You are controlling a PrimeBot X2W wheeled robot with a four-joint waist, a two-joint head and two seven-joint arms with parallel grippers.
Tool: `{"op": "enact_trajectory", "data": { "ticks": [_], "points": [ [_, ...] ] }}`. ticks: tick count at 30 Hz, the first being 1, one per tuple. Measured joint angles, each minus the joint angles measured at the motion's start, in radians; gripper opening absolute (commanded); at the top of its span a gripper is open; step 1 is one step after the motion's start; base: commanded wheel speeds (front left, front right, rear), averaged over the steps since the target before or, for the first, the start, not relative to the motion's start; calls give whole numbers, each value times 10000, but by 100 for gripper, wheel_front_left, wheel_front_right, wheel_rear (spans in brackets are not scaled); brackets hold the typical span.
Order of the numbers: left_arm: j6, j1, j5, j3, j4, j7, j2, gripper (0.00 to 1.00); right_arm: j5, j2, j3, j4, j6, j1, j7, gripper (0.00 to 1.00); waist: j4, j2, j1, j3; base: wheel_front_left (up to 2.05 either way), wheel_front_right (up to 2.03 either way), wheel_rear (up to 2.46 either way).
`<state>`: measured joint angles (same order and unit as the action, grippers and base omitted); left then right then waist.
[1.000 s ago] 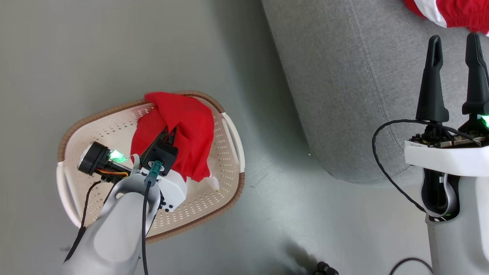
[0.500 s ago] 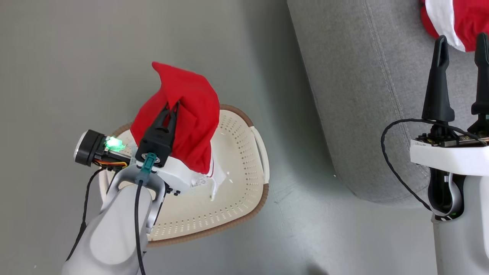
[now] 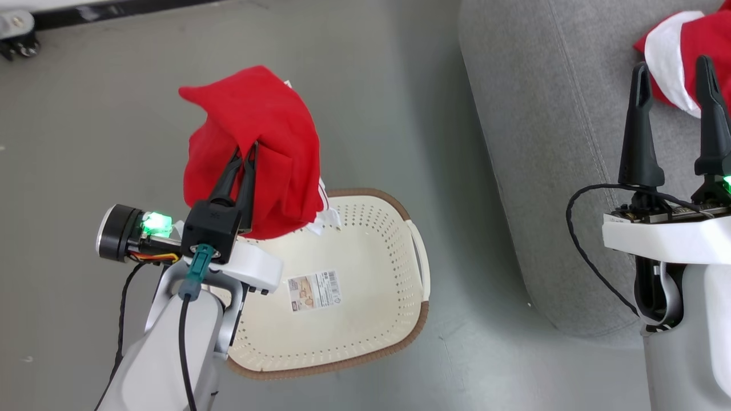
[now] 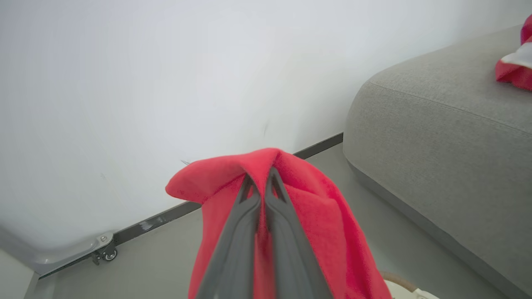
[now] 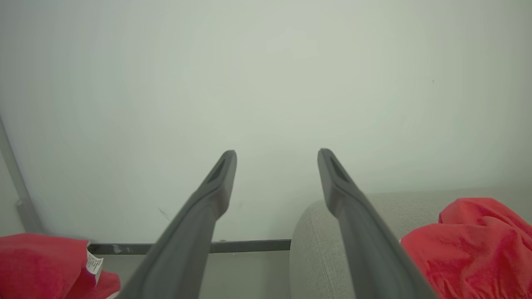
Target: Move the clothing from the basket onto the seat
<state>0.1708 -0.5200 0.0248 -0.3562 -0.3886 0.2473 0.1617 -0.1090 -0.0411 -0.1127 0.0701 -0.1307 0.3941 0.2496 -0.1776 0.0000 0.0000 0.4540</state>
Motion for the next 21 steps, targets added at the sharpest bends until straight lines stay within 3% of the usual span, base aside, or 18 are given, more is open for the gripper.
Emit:
{"op": "enact_trajectory", "data": {
  "ticks": [21],
  "points": [
    [-146, 1524, 176, -104, 1703, 10, 433, 0, 604, -36, 541, 673, 0, -1191, 58, 100, 971, 0, 0, -2281, 0, 0, 0]
  ]
}}
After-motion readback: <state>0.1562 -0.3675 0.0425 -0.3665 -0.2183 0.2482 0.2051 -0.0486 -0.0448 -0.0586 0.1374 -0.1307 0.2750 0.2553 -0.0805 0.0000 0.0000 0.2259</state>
